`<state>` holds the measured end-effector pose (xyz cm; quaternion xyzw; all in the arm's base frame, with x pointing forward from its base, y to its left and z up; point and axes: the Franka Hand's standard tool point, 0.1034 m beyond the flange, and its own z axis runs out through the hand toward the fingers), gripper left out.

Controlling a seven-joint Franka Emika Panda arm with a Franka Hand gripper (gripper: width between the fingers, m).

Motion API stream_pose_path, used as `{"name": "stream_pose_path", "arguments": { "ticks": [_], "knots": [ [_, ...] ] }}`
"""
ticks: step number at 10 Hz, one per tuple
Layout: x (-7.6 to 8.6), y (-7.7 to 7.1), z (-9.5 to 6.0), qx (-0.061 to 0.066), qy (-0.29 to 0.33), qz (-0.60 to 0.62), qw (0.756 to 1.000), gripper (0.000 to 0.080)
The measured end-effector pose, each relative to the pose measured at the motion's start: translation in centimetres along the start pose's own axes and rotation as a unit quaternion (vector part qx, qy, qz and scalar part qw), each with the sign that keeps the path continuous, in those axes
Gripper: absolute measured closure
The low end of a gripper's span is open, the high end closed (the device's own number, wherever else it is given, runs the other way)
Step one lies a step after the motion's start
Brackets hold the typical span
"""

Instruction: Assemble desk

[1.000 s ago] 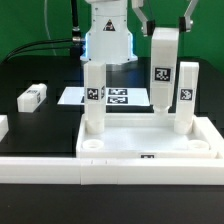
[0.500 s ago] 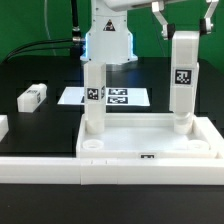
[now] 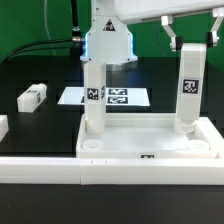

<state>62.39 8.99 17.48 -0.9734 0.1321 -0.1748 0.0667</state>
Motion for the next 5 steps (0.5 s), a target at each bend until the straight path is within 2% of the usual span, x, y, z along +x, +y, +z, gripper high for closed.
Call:
{"name": "stream_pose_path", "arguments": {
  "ticks": [2,4,5],
  "knots": [
    [0.1,-0.3,0.0,0.002,0.01,0.008,1.0,0.0515],
    [-1.3,-3.1,0.6,0.017,0.062,0.002,0.998,0.0515],
    [-1.6,-3.4,0.7,0.014,0.057,-0.011,0.998,0.0515]
  ]
}}
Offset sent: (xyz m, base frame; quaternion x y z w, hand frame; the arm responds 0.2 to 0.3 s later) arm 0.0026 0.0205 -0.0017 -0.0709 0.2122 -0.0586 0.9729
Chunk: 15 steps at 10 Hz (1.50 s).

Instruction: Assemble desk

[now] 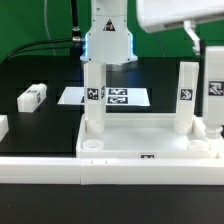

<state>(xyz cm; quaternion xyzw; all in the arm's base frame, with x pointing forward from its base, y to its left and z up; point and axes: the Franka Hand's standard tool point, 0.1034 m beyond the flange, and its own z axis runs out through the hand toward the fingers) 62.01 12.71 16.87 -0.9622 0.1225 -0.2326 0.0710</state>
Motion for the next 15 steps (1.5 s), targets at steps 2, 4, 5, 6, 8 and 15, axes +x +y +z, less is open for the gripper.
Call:
{"name": "stream_pose_path", "arguments": {
  "ticks": [2,4,5,6,8,15],
  "knots": [
    [0.1,0.38,0.03,-0.003,-0.005,-0.004,1.0,0.0515],
    [0.03,0.36,0.06,-0.003,-0.005,-0.004,1.0,0.0515],
    [0.03,0.38,0.07,-0.003,-0.005,-0.005,1.0,0.0515],
    [-0.1,0.56,0.13,-0.006,-0.013,-0.024,1.0,0.0515],
    [0.22,0.88,0.1,-0.008,-0.019,-0.063,0.998,0.0515],
    [-0.22,1.1,0.62,-0.01,-0.022,-0.078,0.997,0.0515]
  ]
}}
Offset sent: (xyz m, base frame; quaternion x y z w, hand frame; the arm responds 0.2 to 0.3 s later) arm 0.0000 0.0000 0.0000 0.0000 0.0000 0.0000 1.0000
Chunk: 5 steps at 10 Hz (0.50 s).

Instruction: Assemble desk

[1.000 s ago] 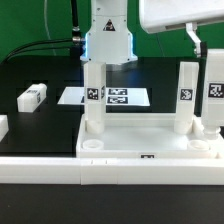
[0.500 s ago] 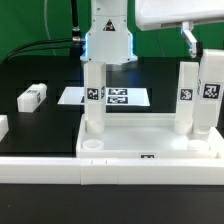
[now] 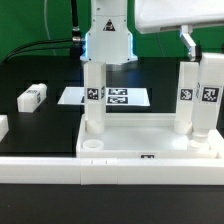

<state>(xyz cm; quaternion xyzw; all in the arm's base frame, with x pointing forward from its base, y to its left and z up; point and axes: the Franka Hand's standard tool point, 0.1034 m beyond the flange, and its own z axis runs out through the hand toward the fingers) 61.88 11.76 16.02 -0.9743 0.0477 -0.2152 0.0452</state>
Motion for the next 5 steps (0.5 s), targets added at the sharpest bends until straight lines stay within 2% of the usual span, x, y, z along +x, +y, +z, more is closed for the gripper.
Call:
{"name": "stream_pose_path", "arguments": {
  "ticks": [5],
  "knots": [
    [-1.1,-0.1,0.3,-0.001,-0.008,-0.003,1.0,0.0515]
  ]
}}
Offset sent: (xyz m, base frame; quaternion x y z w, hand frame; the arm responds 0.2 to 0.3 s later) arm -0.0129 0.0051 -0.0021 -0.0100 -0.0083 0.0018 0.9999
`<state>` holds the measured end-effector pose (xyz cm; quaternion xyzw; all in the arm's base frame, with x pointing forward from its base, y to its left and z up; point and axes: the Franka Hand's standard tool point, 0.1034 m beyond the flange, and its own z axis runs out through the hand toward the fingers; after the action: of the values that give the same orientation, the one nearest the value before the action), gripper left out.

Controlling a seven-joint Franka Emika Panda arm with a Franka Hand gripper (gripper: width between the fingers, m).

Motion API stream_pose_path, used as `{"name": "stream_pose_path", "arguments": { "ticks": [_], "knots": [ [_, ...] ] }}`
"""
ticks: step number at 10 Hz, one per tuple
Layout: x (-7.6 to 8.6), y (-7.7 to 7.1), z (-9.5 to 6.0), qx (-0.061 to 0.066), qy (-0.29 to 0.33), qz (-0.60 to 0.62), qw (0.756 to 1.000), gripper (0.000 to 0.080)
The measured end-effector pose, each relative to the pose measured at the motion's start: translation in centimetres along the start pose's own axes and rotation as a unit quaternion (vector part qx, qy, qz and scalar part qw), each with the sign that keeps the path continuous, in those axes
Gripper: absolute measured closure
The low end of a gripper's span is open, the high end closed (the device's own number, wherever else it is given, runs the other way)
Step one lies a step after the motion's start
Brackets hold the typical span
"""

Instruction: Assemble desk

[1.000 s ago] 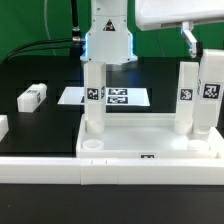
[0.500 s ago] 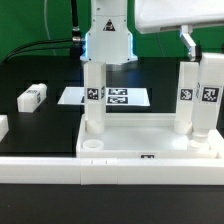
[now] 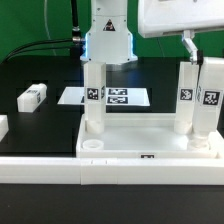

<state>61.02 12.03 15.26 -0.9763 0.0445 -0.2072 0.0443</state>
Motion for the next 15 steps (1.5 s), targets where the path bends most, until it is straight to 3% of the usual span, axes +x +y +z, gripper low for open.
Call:
{"name": "stream_pose_path", "arguments": {
  "ticks": [15],
  "knots": [
    [-1.2,0.2,1.5,-0.006,0.0,-0.004,1.0,0.0515]
  ]
}}
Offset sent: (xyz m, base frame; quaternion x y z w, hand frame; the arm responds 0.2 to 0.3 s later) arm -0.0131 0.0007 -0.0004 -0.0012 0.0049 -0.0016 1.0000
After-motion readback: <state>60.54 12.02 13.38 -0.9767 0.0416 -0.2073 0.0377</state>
